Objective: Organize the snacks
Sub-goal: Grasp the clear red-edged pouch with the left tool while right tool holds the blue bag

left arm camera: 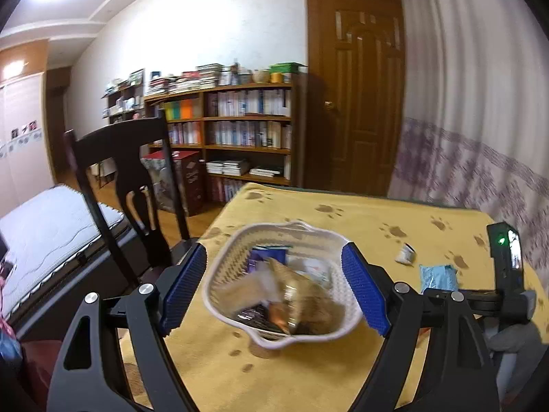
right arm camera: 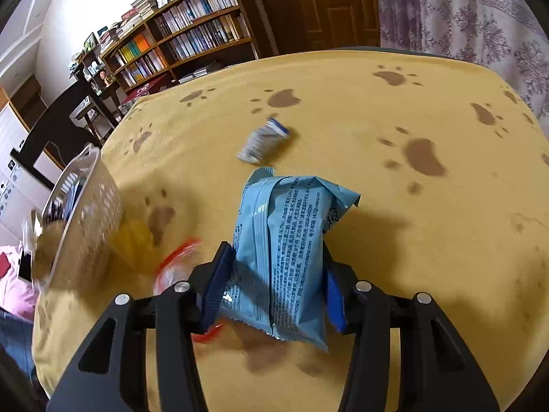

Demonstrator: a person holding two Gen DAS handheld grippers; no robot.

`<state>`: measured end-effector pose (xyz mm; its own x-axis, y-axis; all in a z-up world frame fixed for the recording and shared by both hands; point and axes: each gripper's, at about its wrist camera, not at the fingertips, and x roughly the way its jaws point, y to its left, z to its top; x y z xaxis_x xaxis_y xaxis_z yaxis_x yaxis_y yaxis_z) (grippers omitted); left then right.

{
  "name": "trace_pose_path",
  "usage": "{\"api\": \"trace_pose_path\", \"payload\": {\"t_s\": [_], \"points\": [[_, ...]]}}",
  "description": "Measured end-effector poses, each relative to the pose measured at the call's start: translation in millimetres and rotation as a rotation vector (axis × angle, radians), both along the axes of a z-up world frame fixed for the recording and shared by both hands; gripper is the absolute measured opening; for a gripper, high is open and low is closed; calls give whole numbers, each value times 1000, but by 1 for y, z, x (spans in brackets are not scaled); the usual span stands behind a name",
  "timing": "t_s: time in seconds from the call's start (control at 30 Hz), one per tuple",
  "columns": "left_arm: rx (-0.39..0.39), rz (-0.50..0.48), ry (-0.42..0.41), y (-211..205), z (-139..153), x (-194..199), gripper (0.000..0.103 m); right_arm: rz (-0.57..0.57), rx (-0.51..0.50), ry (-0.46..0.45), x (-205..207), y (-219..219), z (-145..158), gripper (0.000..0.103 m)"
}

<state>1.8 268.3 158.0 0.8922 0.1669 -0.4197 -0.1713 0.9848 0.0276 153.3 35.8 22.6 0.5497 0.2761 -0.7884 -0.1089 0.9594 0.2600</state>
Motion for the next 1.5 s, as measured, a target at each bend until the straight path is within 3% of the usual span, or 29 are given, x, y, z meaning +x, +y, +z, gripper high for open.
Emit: {"api": "trace_pose_path", "payload": {"t_s": [0.4,0.5,0.8,1.07,1.2,1.27,1.33,1.5], "points": [[-26,-300,171,-96,-45,14,82,-43,30,-35,-53,-68,-6,50],[2,-307,216,-116,-62,29,82,-44,32,-52,-58,-67,-8,50],[-13,-266,347,-134,-105,87,82,-46,19,-77,-63,-66,-9,50],[-70,-225,442,-130,-131,117,82,-56,12,-88,-65,-64,-10,50],[-67,-226,453,-129,-135,118,69,-61,5,-92,-66,-62,-10,50],[-63,-231,446,-130,-133,116,54,-62,-2,-95,-66,-61,-9,50],[-67,-239,443,-130,-132,114,46,-63,-10,-99,-67,-60,-9,50],[-72,-250,427,-129,-130,107,42,-62,-18,-105,-67,-60,-9,50]]}}
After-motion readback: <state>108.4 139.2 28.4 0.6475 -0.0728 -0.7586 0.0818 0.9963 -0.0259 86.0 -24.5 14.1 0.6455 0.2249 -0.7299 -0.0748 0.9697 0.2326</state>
